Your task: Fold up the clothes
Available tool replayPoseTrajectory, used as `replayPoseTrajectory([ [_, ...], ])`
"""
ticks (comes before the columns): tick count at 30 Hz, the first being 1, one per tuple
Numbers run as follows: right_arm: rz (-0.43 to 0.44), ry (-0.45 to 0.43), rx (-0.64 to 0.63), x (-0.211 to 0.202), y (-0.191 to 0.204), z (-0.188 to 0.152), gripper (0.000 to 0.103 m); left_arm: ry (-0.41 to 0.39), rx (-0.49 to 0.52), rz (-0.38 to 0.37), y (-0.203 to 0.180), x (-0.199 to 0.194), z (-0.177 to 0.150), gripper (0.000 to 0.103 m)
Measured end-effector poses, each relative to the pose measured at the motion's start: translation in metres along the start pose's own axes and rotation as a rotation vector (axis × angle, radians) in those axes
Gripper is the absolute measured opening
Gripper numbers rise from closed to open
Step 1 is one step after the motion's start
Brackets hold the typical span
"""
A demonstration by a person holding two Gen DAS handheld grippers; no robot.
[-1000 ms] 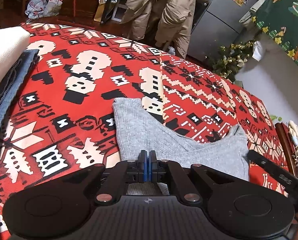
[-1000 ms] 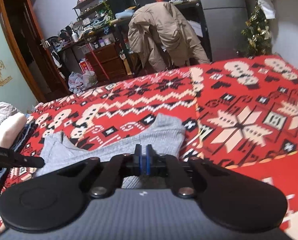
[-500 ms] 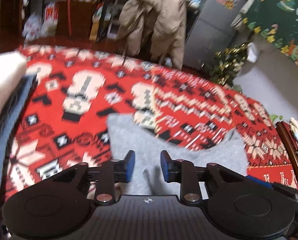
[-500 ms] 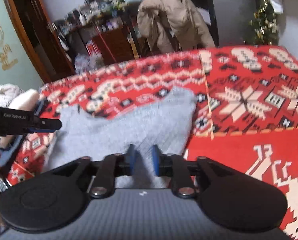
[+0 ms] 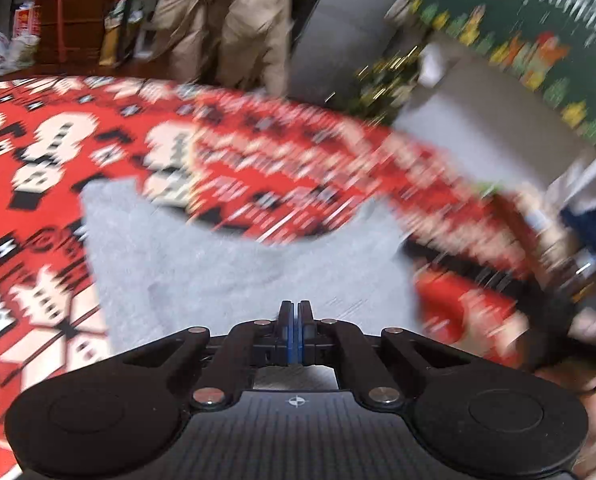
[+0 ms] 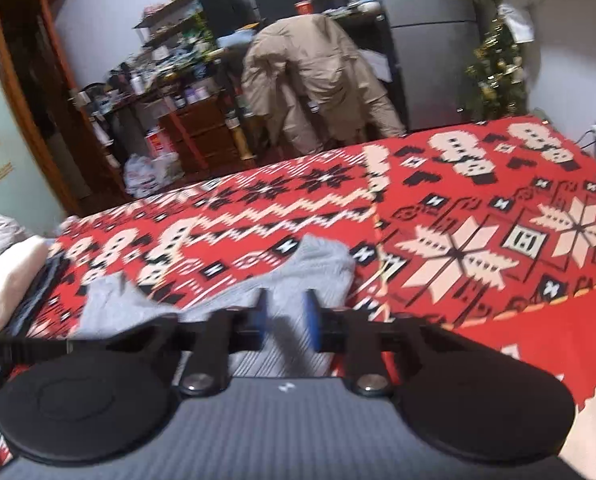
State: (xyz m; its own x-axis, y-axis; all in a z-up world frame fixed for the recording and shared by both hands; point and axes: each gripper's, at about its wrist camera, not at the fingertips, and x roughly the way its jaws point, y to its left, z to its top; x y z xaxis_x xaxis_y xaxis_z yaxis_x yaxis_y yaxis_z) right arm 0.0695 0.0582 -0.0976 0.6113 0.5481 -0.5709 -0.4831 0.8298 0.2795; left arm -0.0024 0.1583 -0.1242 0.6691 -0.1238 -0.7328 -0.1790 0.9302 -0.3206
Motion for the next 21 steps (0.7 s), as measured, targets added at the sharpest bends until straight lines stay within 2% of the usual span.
replayPoseTrajectory([
  [3, -0.022, 0.020, 0.030, 0.012, -0.006, -0.002, 0.006, 0.010, 0.024, 0.040, 0.000, 0.001, -0.003, 0.002],
  [8, -0.038, 0.018, 0.053, 0.030, -0.018, -0.004, 0.006, -0.007, 0.156, 0.126, -0.021, -0.001, -0.011, 0.002],
  [10, -0.042, 0.007, 0.066, 0.036, -0.024, -0.003, 0.003, -0.007, 0.151, 0.125, -0.016, -0.001, -0.013, 0.002],
  [12, -0.054, -0.005, 0.083, 0.039, -0.030, -0.001, 0.002, 0.000, 0.102, 0.100, -0.009, -0.002, -0.011, 0.002],
  [13, -0.082, -0.016, 0.081, 0.038, -0.031, 0.001, 0.007, 0.006, 0.063, 0.079, -0.003, -0.001, -0.008, 0.002],
  [15, -0.118, -0.040, 0.080, 0.034, -0.033, 0.005, 0.007, 0.018, -0.014, 0.039, 0.007, 0.000, -0.005, 0.002],
  [18, -0.082, -0.064, 0.109, 0.025, -0.039, 0.013, 0.007, 0.031, -0.076, 0.009, 0.014, 0.000, -0.003, 0.002],
  [21, -0.036, -0.041, 0.106, 0.027, -0.035, 0.014, 0.007, 0.036, -0.098, -0.002, 0.015, 0.000, -0.002, 0.002],
])
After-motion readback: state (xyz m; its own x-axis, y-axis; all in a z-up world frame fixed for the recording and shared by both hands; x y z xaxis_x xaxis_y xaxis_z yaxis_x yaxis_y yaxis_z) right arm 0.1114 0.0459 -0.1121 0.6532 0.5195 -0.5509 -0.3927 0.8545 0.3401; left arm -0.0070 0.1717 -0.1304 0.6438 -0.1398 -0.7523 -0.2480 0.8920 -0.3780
